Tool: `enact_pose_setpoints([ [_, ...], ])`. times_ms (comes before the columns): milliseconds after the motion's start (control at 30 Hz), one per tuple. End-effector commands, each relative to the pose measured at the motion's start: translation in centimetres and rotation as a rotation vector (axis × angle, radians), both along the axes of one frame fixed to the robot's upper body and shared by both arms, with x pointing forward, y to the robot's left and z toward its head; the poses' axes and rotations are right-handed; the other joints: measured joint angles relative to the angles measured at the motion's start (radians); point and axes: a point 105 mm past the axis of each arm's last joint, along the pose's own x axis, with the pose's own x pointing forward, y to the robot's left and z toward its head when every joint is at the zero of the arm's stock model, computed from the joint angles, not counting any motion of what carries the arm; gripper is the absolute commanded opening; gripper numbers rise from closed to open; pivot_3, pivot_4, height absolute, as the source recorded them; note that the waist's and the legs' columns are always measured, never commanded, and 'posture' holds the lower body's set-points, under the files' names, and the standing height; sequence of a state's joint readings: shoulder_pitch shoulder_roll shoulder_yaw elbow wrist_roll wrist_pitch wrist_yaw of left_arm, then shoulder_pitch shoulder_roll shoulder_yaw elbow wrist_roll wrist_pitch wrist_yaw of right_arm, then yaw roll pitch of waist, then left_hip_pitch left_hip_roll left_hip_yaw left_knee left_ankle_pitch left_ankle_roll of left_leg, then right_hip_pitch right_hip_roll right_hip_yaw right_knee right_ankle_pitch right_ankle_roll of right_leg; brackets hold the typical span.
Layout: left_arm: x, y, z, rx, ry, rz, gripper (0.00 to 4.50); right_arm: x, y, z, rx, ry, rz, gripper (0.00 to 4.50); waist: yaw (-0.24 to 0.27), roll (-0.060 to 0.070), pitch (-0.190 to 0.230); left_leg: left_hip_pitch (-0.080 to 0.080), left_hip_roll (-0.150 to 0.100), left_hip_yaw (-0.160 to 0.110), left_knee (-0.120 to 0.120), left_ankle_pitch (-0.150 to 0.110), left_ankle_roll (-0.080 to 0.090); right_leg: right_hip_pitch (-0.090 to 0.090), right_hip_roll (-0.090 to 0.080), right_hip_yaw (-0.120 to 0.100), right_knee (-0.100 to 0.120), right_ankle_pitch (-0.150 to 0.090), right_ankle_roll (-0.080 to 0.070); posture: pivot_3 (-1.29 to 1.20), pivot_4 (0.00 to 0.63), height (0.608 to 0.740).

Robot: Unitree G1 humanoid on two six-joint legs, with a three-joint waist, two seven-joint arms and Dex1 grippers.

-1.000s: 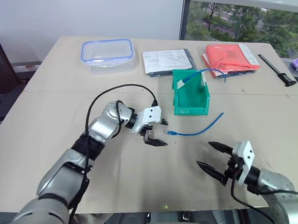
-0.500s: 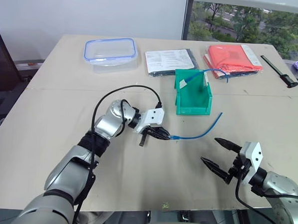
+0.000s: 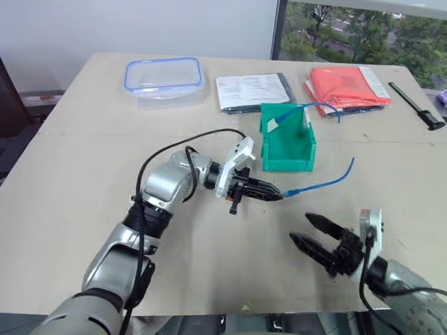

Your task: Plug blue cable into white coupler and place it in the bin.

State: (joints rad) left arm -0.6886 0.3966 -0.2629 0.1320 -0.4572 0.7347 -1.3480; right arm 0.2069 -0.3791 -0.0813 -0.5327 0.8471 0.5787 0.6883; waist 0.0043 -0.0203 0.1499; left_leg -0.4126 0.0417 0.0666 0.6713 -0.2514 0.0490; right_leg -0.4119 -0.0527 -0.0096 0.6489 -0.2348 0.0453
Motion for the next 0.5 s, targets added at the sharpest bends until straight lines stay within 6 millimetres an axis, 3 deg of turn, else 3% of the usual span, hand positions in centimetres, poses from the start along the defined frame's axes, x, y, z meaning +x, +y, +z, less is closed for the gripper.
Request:
enact_pose_setpoints([
  [33,-1.2,-0.7,2.1,-0.081,0.089,-0.039,0.01,0.9,0.9,3.0,0.130,-0.051,-0.020,4.50,0.001,0.000,0.000,0.000,0.000,-0.001,0.000,0.000,0.000,0.000,0.000,0.000,0.000,0.000,0.000,0.00,0.150,0.740],
  [200,-1.0,-0.9,2.7,-0.103,0.157,-0.024,0.01,1.4,1.6,5.0,0.251,-0.077,-0.026,4.50,0.009,0.000,0.000,-0.002,-0.001,-0.002,0.000,0.000,0.000,0.000,0.000,-0.001,-0.001,0.000,0.000,0.00,0.150,0.740],
  [233,-1.0,-1.0,2.8,-0.109,0.167,-0.020,0.00,1.4,1.7,5.1,0.259,-0.079,-0.024,4.24,0.009,0.000,0.000,-0.002,-0.001,-0.002,0.000,0.000,0.000,0.000,0.000,-0.001,-0.002,0.000,0.000,0.00,0.150,0.740],
  [300,-0.9,-1.0,2.9,-0.113,0.177,-0.017,0.00,1.4,1.8,5.5,0.288,-0.082,-0.024,3.64,0.008,0.000,0.000,-0.002,-0.001,-0.002,0.000,0.000,0.000,0.000,0.000,-0.001,-0.002,0.000,0.000,0.00,0.150,0.740],
  [500,-0.7,-1.0,2.9,-0.116,0.197,-0.015,0.00,1.0,2.0,5.8,0.317,-0.073,0.007,0.79,0.008,0.000,0.000,-0.002,-0.001,-0.002,0.000,0.000,0.000,0.000,0.000,-0.001,-0.002,0.000,0.000,0.00,0.150,0.740],
])
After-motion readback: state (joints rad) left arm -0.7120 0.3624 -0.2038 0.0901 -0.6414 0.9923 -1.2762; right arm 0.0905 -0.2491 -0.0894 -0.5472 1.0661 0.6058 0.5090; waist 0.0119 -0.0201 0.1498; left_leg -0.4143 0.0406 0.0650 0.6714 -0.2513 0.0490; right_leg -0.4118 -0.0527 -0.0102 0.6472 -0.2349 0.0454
